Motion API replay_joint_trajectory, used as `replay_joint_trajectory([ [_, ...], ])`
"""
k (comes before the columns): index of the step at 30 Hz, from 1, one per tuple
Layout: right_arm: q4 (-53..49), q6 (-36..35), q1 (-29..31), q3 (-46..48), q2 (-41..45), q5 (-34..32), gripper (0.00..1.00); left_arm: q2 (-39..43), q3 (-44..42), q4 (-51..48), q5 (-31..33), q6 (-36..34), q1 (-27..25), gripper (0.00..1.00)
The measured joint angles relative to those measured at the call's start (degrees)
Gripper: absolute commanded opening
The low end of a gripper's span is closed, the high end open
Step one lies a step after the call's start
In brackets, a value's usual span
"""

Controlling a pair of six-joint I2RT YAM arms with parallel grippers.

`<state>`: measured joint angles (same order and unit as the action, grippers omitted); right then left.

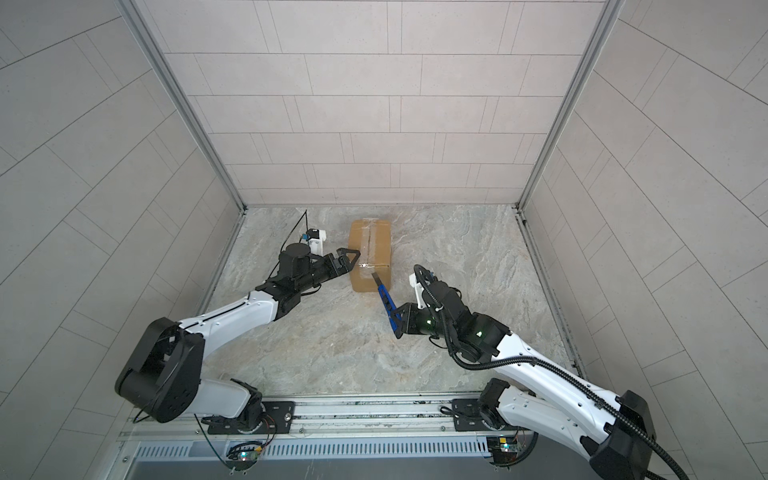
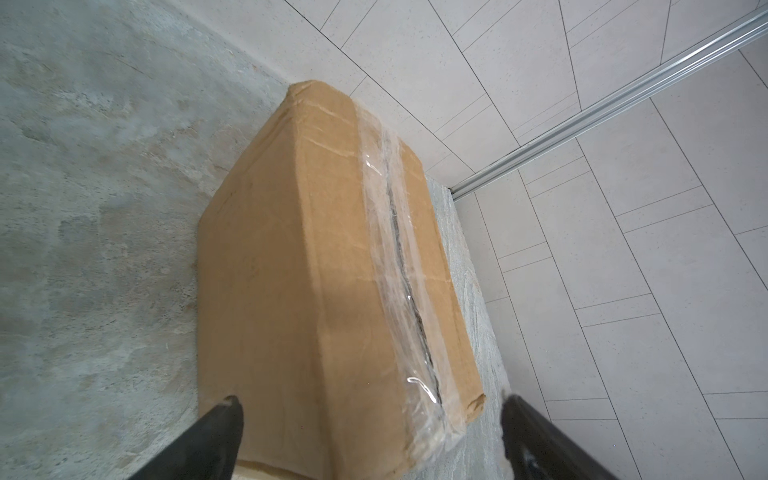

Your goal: Unpack the express box

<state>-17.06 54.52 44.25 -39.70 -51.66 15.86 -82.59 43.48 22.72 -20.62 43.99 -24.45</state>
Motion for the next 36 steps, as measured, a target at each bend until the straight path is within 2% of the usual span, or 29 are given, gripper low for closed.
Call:
replay_joint_trajectory([
  [17, 5.7, 3.1, 0.0, 1.5, 0.0, -1.1, 0.00, -1.4, 0.3, 1.1, -1.3, 0.1, 0.5, 0.99],
  [36, 7.7, 4.9, -1.0, 3.5, 0.0, -0.9, 0.00, -2.4, 0.3, 2.6, -2.1, 1.5, 0.9, 0.98],
])
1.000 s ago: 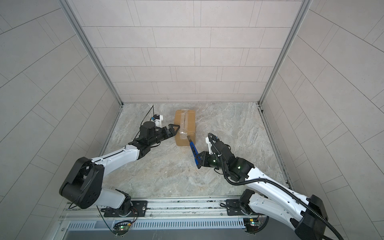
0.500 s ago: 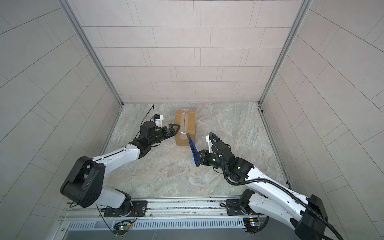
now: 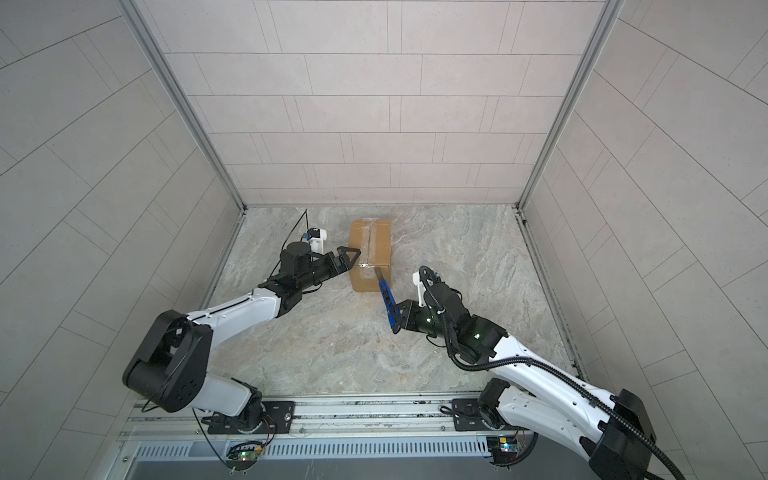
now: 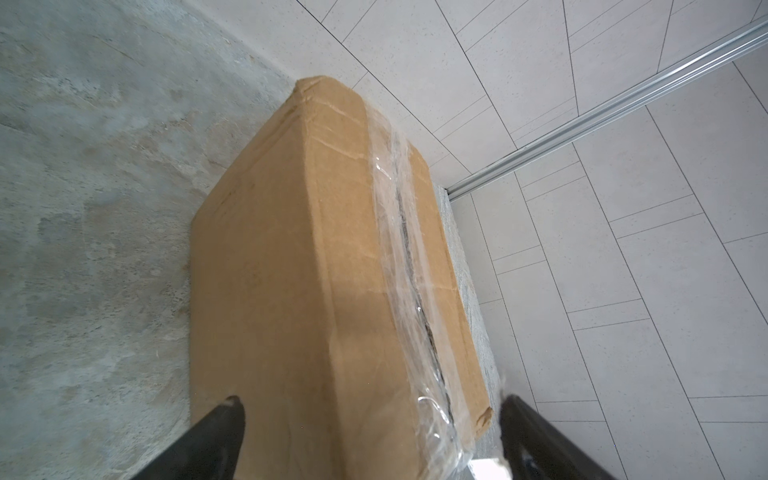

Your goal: Unpack the express box

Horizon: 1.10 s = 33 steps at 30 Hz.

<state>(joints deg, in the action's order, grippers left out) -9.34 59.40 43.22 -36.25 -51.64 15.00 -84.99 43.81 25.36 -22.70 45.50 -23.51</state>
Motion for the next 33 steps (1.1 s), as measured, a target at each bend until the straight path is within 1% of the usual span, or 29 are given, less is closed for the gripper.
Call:
replay_joint_trajectory([
  [15, 4.8, 3.0, -1.3, 3.6, 1.2, 1.3, 0.00, -0.7, 0.0, 1.0, -0.3, 0.2, 0.2, 0.97],
  [33, 5.2, 4.8, -2.0, 4.0, 2.1, 1.3, 0.00, -1.7, 0.0, 1.4, -0.5, 1.0, 0.3, 0.97],
])
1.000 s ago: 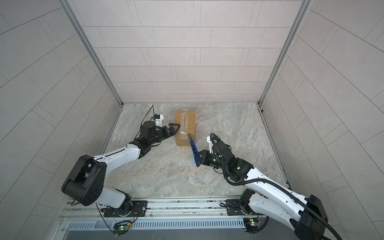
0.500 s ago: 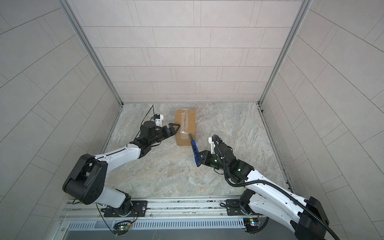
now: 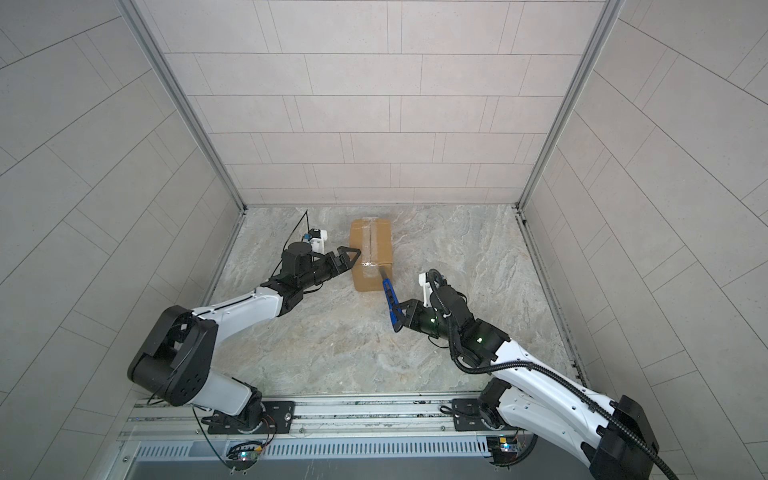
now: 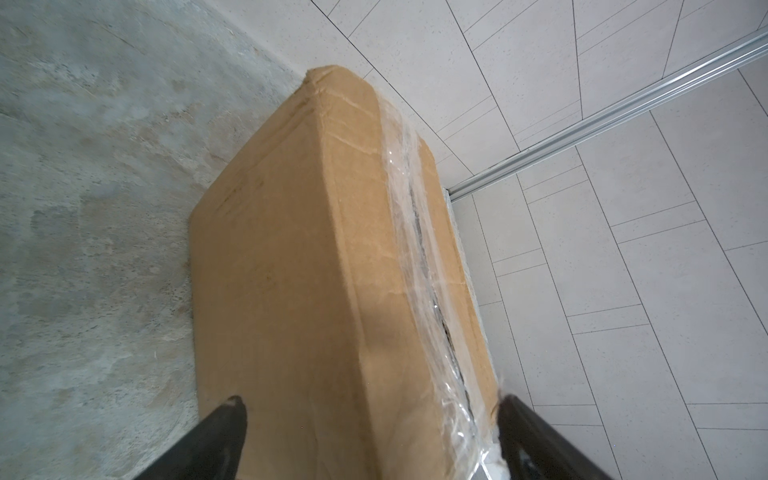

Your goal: Unpack the express box

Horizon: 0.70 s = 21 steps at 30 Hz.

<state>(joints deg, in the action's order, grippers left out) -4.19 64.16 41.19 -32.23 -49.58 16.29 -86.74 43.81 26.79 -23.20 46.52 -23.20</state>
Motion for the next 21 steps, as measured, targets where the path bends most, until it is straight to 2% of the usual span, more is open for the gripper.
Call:
replay_joint_trajectory([
  [21, -0.8, 0.0, 0.0, -1.0, 0.9, -0.1, 0.00, -0.3, 0.0, 1.4, -0.2, 0.2, 0.3, 0.96],
])
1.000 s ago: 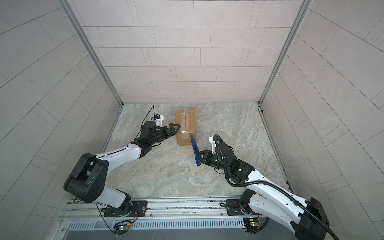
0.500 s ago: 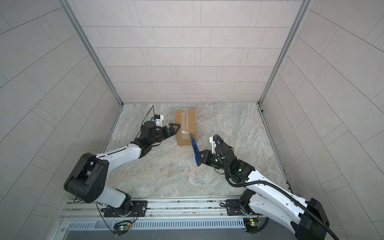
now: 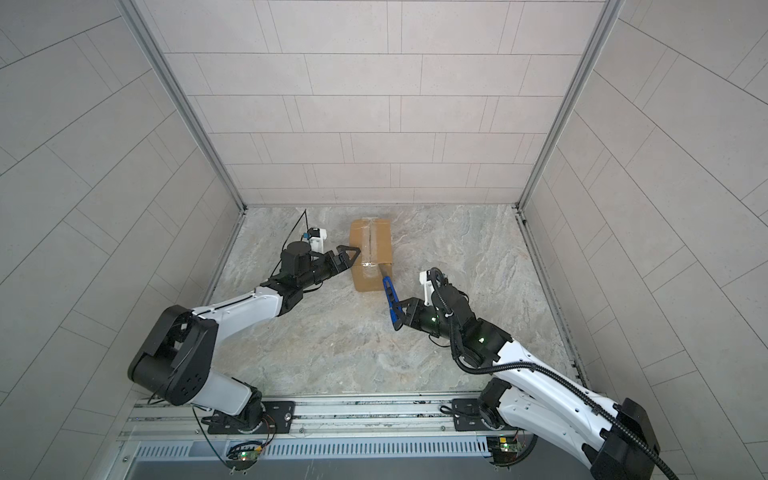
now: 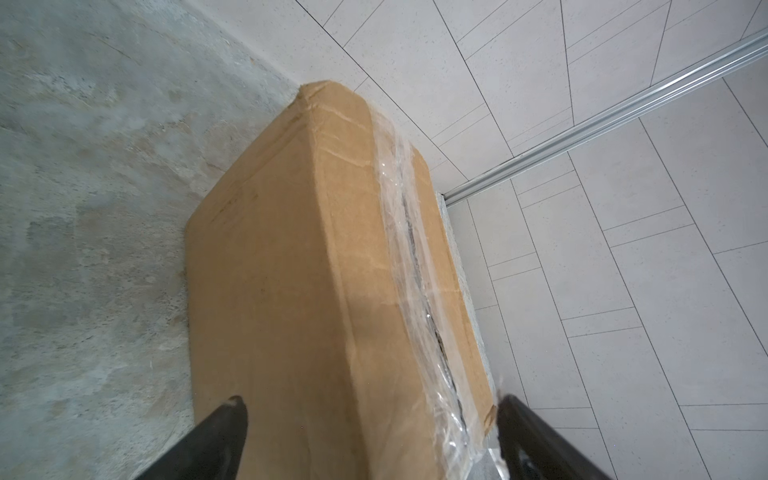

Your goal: Unpack the express box

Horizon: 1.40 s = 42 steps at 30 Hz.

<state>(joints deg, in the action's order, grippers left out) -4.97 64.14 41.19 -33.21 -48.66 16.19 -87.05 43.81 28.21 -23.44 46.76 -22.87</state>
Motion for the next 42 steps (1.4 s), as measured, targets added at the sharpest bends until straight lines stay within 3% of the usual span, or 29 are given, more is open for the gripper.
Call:
replay_joint_trajectory([
  [30, -1.0, 0.2, -0.4, 0.0, 0.9, -0.5, 0.00, -0.9, 0.7, 0.2, -0.9, 0.4, 1.3, 0.96],
  [37, -7.8, -3.3, -11.2, -5.4, 3.6, -1.0, 0.00, -2.1, 3.8, -0.6, -1.0, 0.2, 1.3, 0.95],
  [42, -8.6, -8.8, -16.5, -10.5, -4.4, -0.6, 0.00, -4.9, 4.9, -0.5, -1.3, 0.6, 1.3, 0.95],
])
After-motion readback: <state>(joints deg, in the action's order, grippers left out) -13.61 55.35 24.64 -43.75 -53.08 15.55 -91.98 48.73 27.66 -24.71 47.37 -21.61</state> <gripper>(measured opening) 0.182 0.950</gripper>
